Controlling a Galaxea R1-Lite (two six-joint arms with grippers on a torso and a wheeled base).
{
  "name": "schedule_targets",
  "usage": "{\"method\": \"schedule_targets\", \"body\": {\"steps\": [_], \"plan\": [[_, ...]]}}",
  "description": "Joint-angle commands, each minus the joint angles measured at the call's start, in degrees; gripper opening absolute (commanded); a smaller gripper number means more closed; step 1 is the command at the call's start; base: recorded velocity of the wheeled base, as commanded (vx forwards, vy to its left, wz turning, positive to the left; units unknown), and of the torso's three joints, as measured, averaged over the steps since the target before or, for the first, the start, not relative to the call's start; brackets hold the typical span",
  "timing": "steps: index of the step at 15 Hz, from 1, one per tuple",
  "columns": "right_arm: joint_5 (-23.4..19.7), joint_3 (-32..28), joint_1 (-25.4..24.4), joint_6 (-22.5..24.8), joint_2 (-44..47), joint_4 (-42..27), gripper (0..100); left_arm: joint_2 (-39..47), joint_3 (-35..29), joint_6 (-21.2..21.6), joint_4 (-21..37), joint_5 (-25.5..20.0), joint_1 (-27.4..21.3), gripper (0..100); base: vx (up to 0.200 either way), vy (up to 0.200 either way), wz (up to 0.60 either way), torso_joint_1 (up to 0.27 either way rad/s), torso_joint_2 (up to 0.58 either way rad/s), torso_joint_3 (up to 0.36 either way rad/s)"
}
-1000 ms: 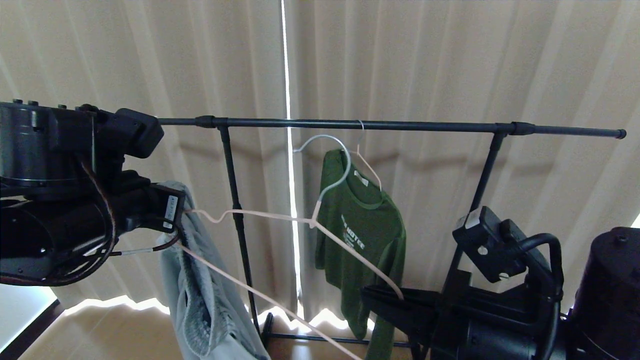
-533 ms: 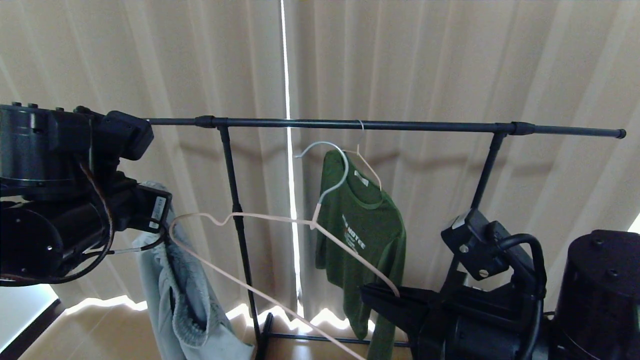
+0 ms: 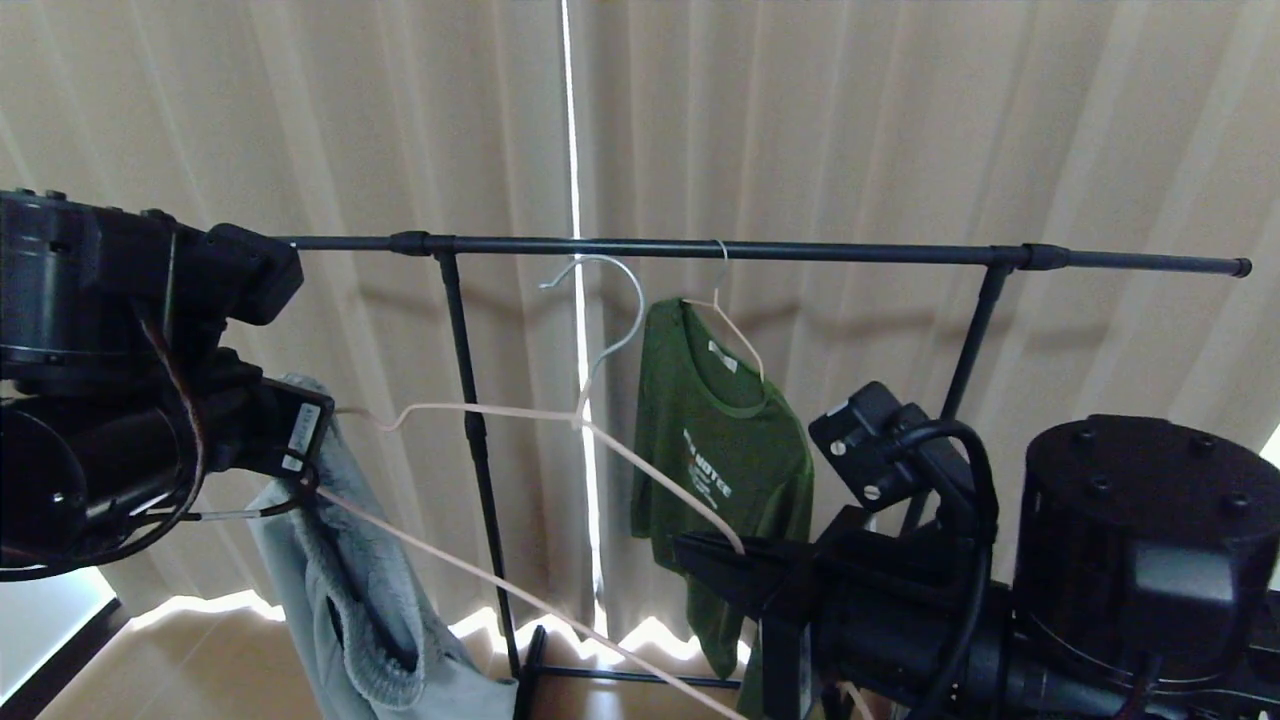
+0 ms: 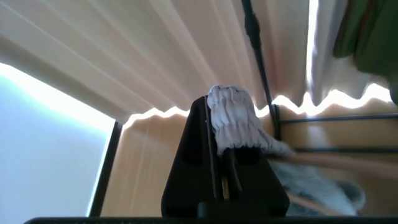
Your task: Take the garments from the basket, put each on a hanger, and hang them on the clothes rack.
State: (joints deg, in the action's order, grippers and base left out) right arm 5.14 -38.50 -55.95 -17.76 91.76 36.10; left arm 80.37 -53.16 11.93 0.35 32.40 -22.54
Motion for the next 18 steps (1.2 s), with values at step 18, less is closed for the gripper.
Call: {"method": "schedule_targets", "body": {"steps": [18], "plan": [[9.1,-8.9,0.1,-4.6,8.5,-3.7,0,7.6,-8.5,-3.2,2.3,0.0,-1.1,0,0.000,0.000,0.00,0.000,0.00,0.000]]}}
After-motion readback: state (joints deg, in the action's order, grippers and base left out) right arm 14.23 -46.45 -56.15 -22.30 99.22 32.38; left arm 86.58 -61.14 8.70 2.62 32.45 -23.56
